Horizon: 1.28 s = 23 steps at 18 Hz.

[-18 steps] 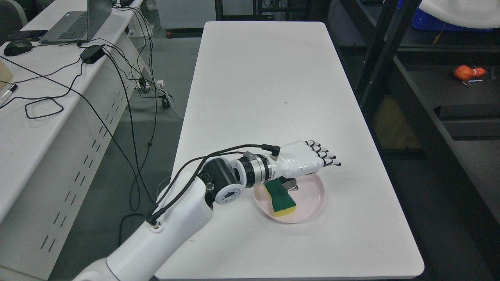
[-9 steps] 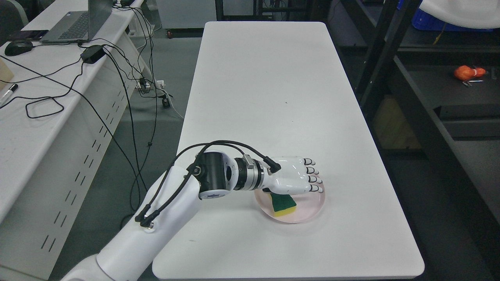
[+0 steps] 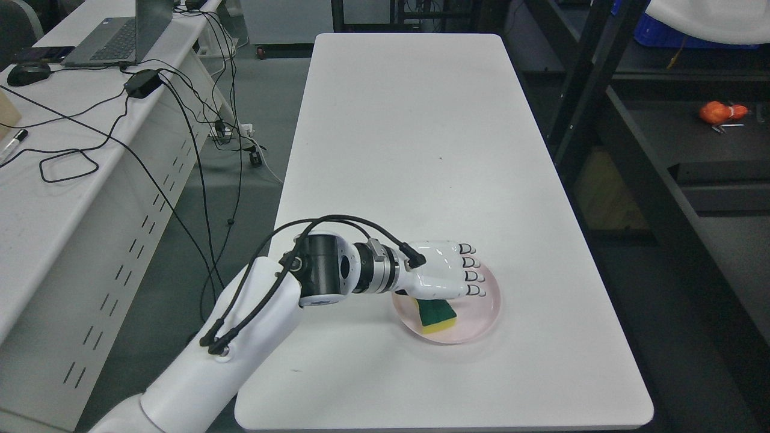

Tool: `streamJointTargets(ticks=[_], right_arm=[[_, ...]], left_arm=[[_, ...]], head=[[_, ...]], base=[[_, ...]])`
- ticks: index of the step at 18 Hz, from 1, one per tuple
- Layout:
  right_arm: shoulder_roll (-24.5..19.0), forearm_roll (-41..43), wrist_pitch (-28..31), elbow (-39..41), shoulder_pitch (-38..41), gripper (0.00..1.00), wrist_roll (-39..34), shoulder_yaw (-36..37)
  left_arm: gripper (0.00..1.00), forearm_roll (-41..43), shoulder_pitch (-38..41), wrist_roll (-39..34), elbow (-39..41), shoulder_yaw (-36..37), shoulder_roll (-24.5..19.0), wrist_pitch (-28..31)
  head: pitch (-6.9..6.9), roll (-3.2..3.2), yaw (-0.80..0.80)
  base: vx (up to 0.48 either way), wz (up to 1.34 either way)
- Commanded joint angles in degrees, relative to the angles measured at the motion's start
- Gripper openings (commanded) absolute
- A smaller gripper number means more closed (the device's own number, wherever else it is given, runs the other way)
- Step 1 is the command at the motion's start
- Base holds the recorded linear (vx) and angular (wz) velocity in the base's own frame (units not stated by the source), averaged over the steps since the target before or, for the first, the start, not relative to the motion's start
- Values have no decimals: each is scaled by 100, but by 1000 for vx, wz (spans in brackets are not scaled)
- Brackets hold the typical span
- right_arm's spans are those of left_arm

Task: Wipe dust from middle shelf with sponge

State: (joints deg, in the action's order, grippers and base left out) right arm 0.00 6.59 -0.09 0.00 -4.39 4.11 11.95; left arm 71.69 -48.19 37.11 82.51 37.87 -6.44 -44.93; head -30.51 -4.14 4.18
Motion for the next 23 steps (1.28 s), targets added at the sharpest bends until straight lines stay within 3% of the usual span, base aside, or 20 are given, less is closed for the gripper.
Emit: streamJointTargets(ticks=[1,23], right_arm=[[100,0,413,100,0,100,2,0],[100,0,413,100,0,100,2,0]], left_arm=[[98,117,55,-37,-191,37,-59,46],[93,-5,29,-547,-1238,150,178,152]], head=[[0,0,0],[0,0,0]], base=[[0,0],[0,0]])
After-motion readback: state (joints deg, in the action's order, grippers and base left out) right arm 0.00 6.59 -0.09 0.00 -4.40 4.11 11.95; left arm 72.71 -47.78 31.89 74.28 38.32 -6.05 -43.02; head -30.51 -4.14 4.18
